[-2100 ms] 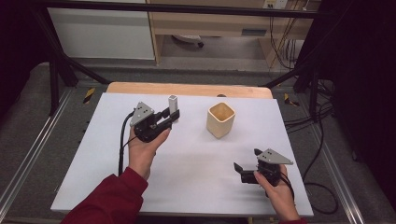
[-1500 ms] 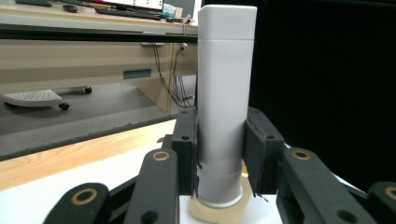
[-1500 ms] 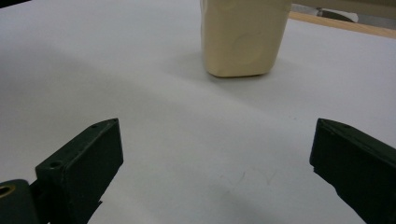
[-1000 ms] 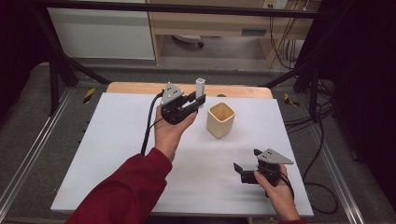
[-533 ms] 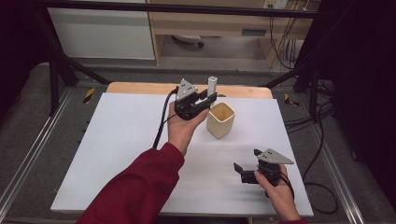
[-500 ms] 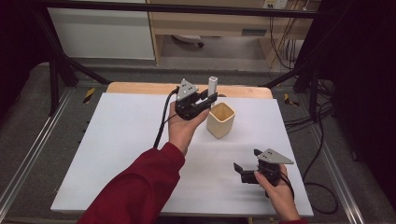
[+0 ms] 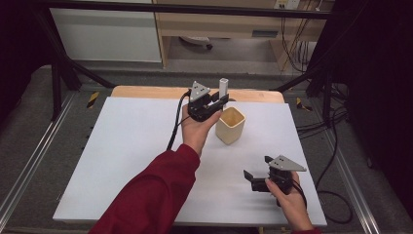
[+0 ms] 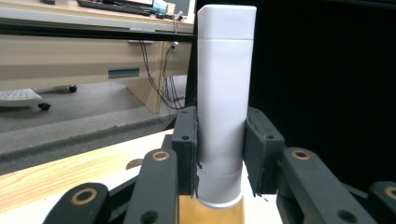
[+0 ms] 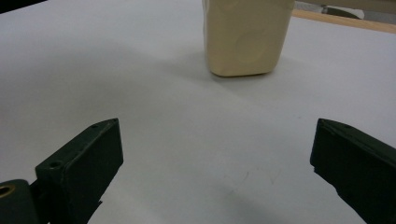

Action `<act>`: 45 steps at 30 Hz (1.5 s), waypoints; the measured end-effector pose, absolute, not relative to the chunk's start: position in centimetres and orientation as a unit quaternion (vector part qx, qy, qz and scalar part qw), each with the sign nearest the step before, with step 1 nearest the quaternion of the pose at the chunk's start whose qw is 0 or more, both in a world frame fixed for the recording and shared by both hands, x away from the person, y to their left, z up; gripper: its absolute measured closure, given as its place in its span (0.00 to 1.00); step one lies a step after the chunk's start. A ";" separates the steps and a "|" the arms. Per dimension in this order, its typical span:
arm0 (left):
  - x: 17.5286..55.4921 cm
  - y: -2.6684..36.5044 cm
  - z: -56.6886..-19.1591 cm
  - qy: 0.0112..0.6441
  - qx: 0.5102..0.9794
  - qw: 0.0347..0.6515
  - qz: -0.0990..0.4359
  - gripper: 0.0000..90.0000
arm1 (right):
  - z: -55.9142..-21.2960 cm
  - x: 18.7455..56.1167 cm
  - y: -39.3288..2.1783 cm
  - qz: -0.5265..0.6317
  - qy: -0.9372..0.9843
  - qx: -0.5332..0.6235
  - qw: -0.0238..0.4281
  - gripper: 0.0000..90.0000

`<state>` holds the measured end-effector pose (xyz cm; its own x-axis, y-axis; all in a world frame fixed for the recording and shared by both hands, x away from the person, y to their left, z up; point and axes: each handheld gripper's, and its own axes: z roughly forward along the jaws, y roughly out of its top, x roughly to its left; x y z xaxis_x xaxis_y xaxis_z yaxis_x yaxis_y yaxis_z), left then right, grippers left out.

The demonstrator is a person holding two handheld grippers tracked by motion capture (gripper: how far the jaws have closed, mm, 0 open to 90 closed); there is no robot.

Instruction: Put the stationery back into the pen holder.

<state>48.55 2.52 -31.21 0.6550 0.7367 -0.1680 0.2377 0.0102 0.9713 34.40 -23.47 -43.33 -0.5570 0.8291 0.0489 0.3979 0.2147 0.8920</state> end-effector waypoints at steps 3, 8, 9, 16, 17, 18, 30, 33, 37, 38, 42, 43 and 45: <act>48.9 2.3 -31.6 0.364 0.673 0.610 0.206 0.76 | -43.3 34.4 -23.4 0.473 0.745 0.411 0.227 0.03; 49.5 1.9 -32.3 0.366 0.676 0.604 0.209 0.76 | -43.4 34.4 -23.4 0.473 0.746 0.411 0.226 0.03; 49.6 1.8 -32.5 0.368 0.677 0.602 0.209 0.76 | -43.4 34.4 -23.4 0.473 0.746 0.411 0.226 0.03; 50.1 1.4 -33.4 0.370 0.684 0.594 0.205 0.76 | -43.4 34.5 -23.4 0.474 0.746 0.410 0.225 0.03; 50.2 1.3 -33.6 0.369 0.686 0.592 0.205 0.76 | -43.4 34.5 -23.4 0.474 0.747 0.409 0.224 0.03; 50.2 1.3 -33.7 0.369 0.687 0.591 0.205 0.75 | -43.4 34.5 -23.4 0.474 0.747 0.410 0.224 0.03; 50.6 1.2 -34.9 0.377 0.693 0.582 0.200 0.76 | -43.4 34.5 -23.4 0.474 0.746 0.414 0.220 0.03; 50.6 1.1 -35.2 0.378 0.694 0.581 0.196 0.76 | -43.4 34.5 -23.4 0.473 0.747 0.412 0.220 0.03; 50.6 1.0 -35.5 0.379 0.696 0.579 0.193 0.76 | -43.4 34.5 -23.4 0.473 0.748 0.411 0.220 0.03; 50.6 0.9 -35.6 0.379 0.697 0.578 0.192 0.76 | -43.4 34.5 -23.4 0.473 0.748 0.411 0.220 0.03; 50.6 0.7 -35.9 0.379 0.699 0.576 0.188 0.75 | -43.5 34.5 -23.4 0.473 0.748 0.412 0.219 0.03; 50.6 0.7 -36.0 0.379 0.700 0.575 0.188 0.75 | -43.5 34.5 -23.4 0.473 0.748 0.412 0.219 0.03; 50.6 0.6 -36.1 0.380 0.700 0.576 0.186 0.76 | -43.5 34.5 -23.4 0.473 0.748 0.412 0.218 0.03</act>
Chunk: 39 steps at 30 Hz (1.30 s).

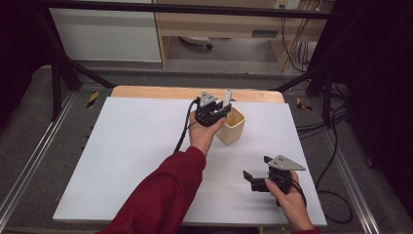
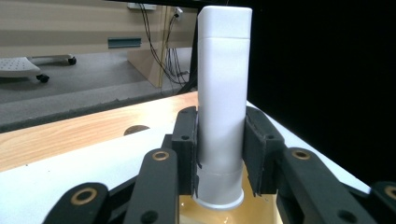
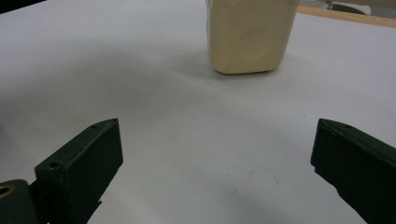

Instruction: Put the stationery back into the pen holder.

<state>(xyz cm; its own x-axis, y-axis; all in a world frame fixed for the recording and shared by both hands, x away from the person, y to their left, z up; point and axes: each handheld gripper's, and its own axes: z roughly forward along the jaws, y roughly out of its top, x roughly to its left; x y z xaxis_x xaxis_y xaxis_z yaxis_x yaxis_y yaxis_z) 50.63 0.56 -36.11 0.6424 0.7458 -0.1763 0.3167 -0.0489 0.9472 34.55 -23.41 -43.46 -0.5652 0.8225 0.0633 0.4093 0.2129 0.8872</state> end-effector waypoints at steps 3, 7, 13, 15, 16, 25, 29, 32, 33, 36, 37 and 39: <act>50.6 0.4 -36.3 0.379 0.702 0.574 0.183 0.75 | -43.5 34.6 -23.4 0.473 0.748 0.412 0.218 0.03; 50.7 0.1 -36.6 0.380 0.702 0.574 0.182 0.76 | -43.5 34.5 -23.4 0.473 0.748 0.412 0.217 0.03; 50.8 -0.4 -37.1 0.376 0.706 0.572 0.181 0.76 | -43.5 34.6 -23.4 0.472 0.750 0.409 0.218 0.03; 50.7 -0.6 -37.2 0.374 0.708 0.572 0.179 0.76 | -43.5 34.6 -23.4 0.472 0.750 0.409 0.218 0.03; 50.7 -0.7 -37.3 0.373 0.709 0.571 0.179 0.76 | -43.5 34.6 -23.4 0.472 0.750 0.409 0.218 0.03; 50.6 -1.4 -37.6 0.372 0.713 0.570 0.169 0.76 | -43.5 34.6 -23.5 0.473 0.749 0.409 0.218 0.03; 50.6 -1.6 -37.7 0.371 0.714 0.569 0.168 0.76 | -43.5 34.6 -23.5 0.473 0.750 0.409 0.217 0.03; 50.6 -1.7 -37.8 0.371 0.716 0.567 0.168 0.76 | -43.5 34.6 -23.5 0.473 0.750 0.409 0.217 0.03; 50.6 -1.7 -37.8 0.371 0.717 0.566 0.168 0.76 | -43.5 34.6 -23.5 0.473 0.750 0.409 0.217 0.03; 50.6 -1.8 -38.0 0.371 0.721 0.561 0.167 0.76 | -43.5 34.6 -23.4 0.472 0.750 0.409 0.217 0.03; 50.6 -1.9 -38.0 0.367 0.726 0.556 0.169 0.76 | -43.5 34.6 -23.4 0.472 0.750 0.409 0.217 0.03; 50.5 -1.9 -38.1 0.364 0.734 0.549 0.168 0.75 | -43.5 34.6 -23.4 0.472 0.751 0.409 0.216 0.03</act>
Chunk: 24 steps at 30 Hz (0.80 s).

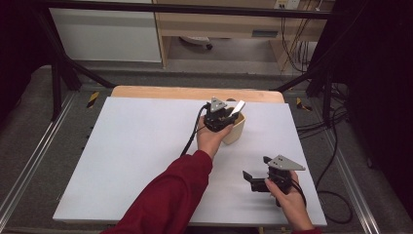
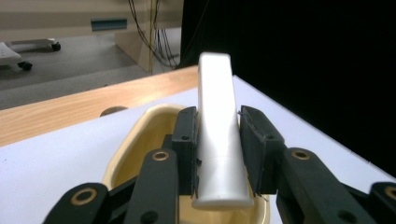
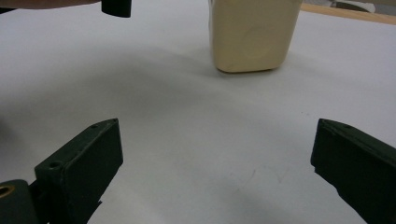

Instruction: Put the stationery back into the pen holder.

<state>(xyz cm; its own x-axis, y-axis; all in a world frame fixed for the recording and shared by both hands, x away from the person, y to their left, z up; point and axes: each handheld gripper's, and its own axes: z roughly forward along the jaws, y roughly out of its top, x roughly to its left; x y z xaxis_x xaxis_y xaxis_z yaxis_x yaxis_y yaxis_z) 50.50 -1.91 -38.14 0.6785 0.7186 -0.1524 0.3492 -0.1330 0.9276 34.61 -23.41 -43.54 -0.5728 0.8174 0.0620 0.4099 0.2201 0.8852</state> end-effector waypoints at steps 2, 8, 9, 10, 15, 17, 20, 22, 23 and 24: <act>50.3 -1.9 -38.0 0.366 0.731 0.549 0.175 0.64 | -43.6 34.6 -23.4 0.472 0.751 0.408 0.216 0.03; 49.0 -1.5 -36.1 0.348 0.717 0.568 0.205 0.42 | -43.5 34.6 -23.4 0.473 0.749 0.410 0.216 0.03; 48.9 -1.4 -35.8 0.351 0.715 0.569 0.204 0.40 | -43.5 34.6 -23.4 0.473 0.749 0.411 0.215 0.03; 48.9 -1.2 -35.6 0.354 0.714 0.569 0.202 0.38 | -43.5 34.6 -23.4 0.473 0.749 0.411 0.214 0.03; 48.7 -0.3 -34.9 0.359 0.712 0.569 0.202 0.31 | -43.5 34.6 -23.4 0.472 0.750 0.409 0.216 0.03; 48.5 0.3 -34.6 0.362 0.712 0.568 0.200 0.27 | -43.5 34.6 -23.4 0.472 0.750 0.409 0.216 0.03; 48.2 1.0 -34.3 0.361 0.711 0.566 0.208 0.22 | -43.5 34.6 -23.3 0.472 0.750 0.410 0.215 0.03; 47.9 1.6 -34.2 0.363 0.711 0.565 0.208 0.19 | -43.5 34.6 -23.3 0.472 0.751 0.409 0.216 0.03; 47.7 1.9 -34.2 0.364 0.712 0.563 0.208 0.18 | -43.5 34.6 -23.3 0.471 0.751 0.410 0.216 0.03; 47.6 2.2 -34.3 0.364 0.713 0.563 0.207 0.17 | -43.5 34.6 -23.3 0.471 0.751 0.410 0.215 0.03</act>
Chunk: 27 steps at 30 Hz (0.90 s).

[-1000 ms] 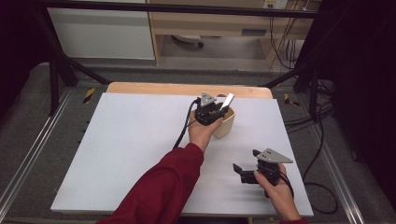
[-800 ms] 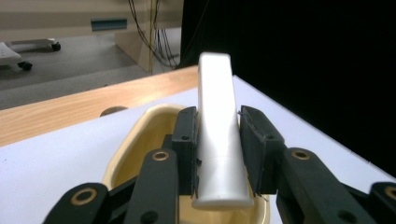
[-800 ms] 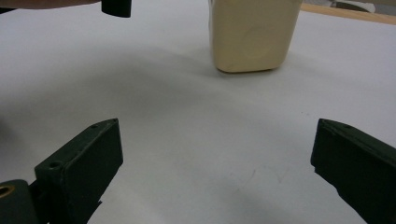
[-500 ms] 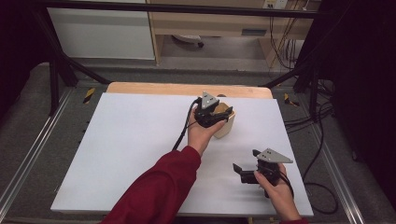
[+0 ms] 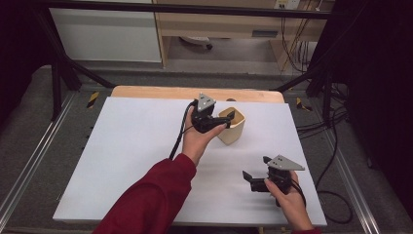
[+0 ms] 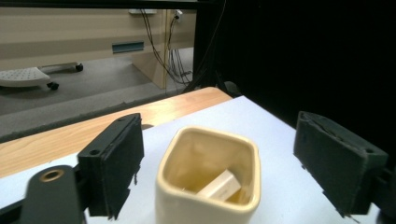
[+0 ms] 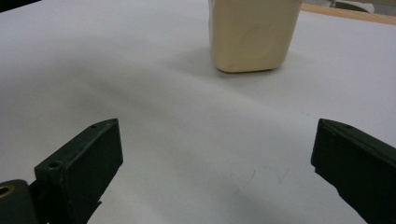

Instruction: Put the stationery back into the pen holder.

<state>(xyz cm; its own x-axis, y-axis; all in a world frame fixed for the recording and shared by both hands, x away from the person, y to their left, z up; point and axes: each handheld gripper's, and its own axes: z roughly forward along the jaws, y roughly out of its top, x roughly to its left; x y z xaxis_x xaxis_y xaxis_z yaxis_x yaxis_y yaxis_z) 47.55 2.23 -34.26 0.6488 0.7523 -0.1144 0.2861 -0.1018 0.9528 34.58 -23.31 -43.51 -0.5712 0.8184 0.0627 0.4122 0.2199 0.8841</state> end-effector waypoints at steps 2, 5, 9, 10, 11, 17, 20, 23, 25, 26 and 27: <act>47.2 3.0 -34.3 0.366 0.715 0.559 0.207 0.15 | -43.5 34.6 -23.3 0.472 0.750 0.410 0.216 0.03; 46.7 4.1 -34.3 0.364 0.714 0.559 0.213 0.13 | -43.5 34.6 -23.2 0.471 0.750 0.412 0.214 0.03; 46.2 5.4 -34.1 0.366 0.714 0.558 0.210 0.09 | -43.5 34.6 -23.2 0.469 0.752 0.409 0.217 0.03; 46.0 5.9 -34.1 0.366 0.713 0.561 0.210 0.08 | -43.6 34.6 -23.2 0.469 0.752 0.409 0.217 0.03; 45.9 6.3 -34.0 0.367 0.712 0.560 0.211 0.08 | -43.6 34.6 -23.2 0.469 0.752 0.409 0.217 0.03; 44.8 8.6 -34.0 0.373 0.706 0.562 0.218 0.05 | -43.6 34.6 -23.2 0.468 0.753 0.408 0.218 0.03; 44.2 9.9 -34.2 0.382 0.704 0.558 0.220 0.05 | -43.6 34.6 -23.1 0.469 0.753 0.408 0.218 0.03; 43.4 11.2 -34.4 0.383 0.703 0.558 0.219 0.05 | -43.6 34.6 -23.1 0.468 0.753 0.406 0.220 0.03; 42.8 12.4 -34.6 0.390 0.699 0.558 0.218 0.05 | -43.6 34.6 -23.1 0.468 0.754 0.406 0.220 0.03; 42.6 13.0 -34.8 0.393 0.698 0.557 0.219 0.05 | -43.6 34.6 -23.1 0.468 0.753 0.406 0.220 0.03; 42.3 13.6 -34.9 0.396 0.696 0.557 0.220 0.05 | -43.6 34.6 -23.1 0.468 0.753 0.406 0.220 0.03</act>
<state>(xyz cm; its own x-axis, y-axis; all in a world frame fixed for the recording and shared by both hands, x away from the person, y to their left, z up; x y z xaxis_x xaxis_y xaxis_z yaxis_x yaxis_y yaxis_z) 42.31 13.57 -34.93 0.5902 0.7959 -0.1349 0.3065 -0.0663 0.9496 34.58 -23.10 -43.59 -0.5738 0.8176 0.0481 0.4053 0.2324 0.8842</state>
